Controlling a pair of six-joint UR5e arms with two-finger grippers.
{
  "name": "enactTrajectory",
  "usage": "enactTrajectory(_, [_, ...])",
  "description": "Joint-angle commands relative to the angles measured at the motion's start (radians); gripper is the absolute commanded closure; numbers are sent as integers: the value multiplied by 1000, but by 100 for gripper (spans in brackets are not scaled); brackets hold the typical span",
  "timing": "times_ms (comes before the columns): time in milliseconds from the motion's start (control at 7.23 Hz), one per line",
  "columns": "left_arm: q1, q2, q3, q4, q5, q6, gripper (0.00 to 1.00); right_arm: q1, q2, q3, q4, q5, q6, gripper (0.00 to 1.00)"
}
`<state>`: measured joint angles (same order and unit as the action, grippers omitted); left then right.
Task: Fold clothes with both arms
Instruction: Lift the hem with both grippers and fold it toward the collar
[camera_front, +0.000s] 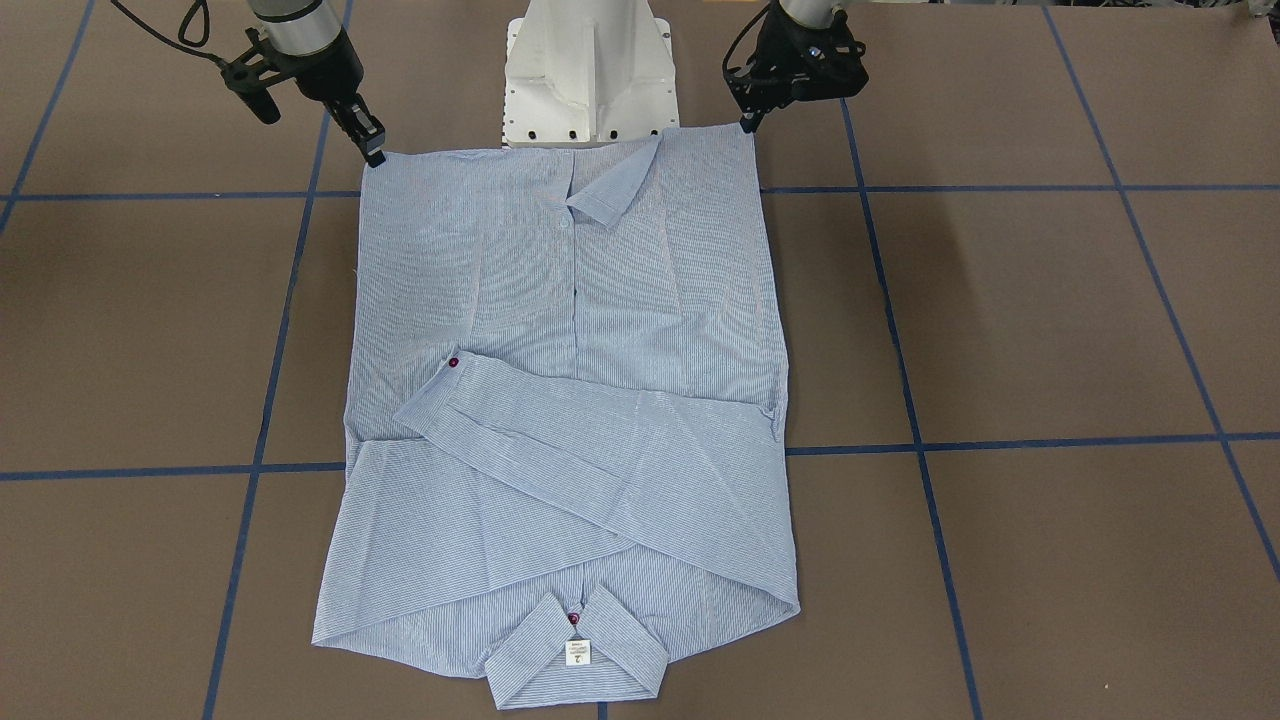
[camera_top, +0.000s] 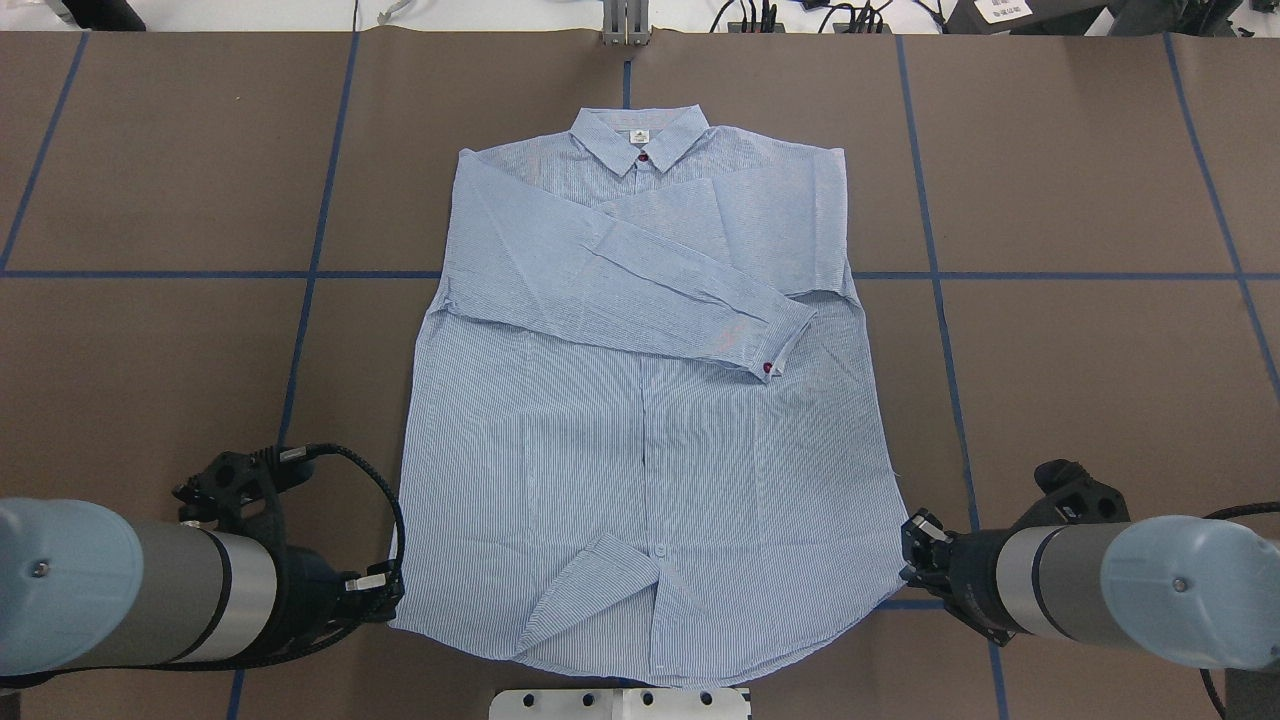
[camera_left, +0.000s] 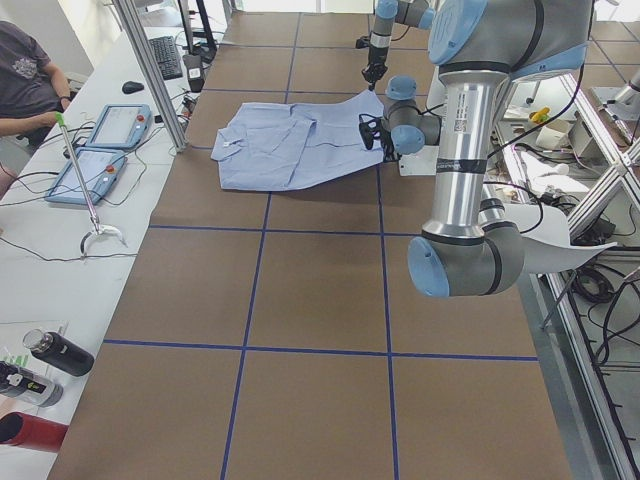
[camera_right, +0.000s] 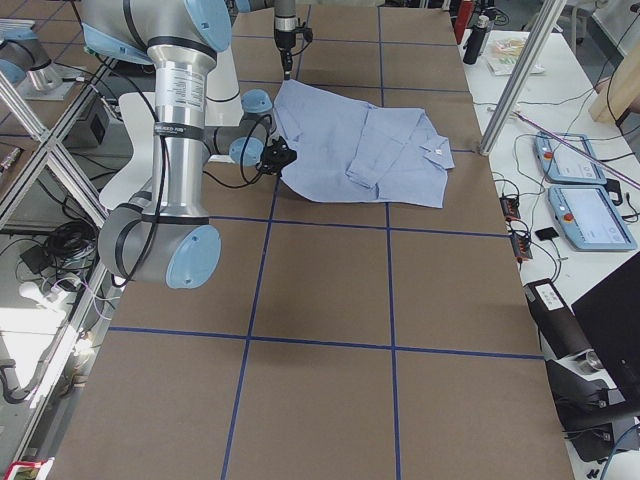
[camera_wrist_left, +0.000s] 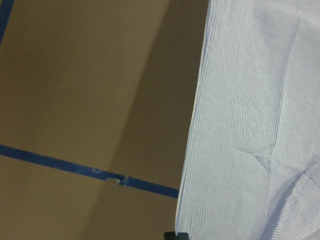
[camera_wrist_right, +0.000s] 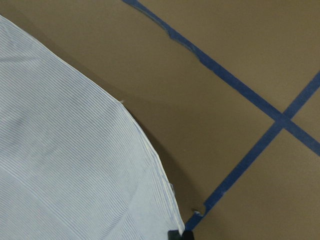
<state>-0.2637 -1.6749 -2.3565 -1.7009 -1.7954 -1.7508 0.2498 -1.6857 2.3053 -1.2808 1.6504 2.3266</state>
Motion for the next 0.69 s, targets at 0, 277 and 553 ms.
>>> enactTrajectory(0, [-107,-14,-20,10,-70,-1,100,106,11,26,0,3,0,100])
enactTrajectory(277, [-202,-52,6,12,-87,-12,100,176,101,14,-8,2,25,100])
enactTrajectory(553, [-322,-118,55,12,-142,-24,100,282,127,13,-12,0,95,100])
